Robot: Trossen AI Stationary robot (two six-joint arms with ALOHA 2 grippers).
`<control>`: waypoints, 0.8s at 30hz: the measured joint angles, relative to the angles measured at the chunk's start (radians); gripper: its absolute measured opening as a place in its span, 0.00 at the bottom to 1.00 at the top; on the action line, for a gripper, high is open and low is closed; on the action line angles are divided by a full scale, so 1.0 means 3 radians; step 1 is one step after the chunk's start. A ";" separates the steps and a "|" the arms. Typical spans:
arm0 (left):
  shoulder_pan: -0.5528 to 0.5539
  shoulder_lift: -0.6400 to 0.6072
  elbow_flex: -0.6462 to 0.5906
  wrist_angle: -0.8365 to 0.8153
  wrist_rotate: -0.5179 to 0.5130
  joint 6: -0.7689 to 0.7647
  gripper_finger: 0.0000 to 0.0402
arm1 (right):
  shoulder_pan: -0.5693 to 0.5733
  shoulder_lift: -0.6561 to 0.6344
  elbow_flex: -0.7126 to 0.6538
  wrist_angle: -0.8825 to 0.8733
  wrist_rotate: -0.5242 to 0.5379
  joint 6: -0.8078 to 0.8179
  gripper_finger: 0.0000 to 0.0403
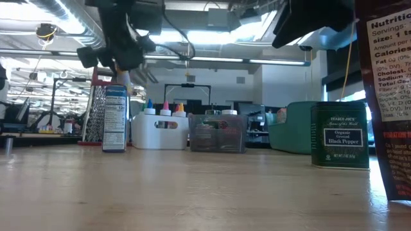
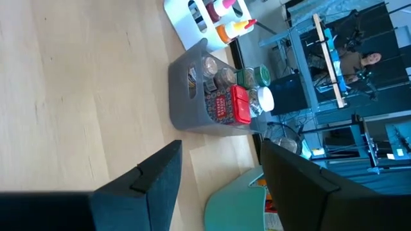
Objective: Pick & Place Kitchen Items
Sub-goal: Adjust the yellow food coloring in the white bin
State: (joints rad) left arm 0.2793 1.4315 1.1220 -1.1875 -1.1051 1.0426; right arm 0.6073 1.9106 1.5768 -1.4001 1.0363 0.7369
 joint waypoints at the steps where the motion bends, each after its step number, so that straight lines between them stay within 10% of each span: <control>1: -0.0042 0.0000 -0.0055 0.0065 0.0004 0.0117 0.36 | -0.0007 0.0000 0.0000 0.0008 0.0006 -0.0010 0.53; 24: -0.0335 0.0320 -0.0173 0.0849 0.0107 0.0617 0.36 | -0.0100 0.0000 0.0000 0.0121 0.0083 -0.0078 0.53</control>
State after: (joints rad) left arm 0.1789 1.5276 1.0700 -0.9329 -1.0729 1.2276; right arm 0.5774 1.9106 1.5768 -1.3640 1.0611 0.7136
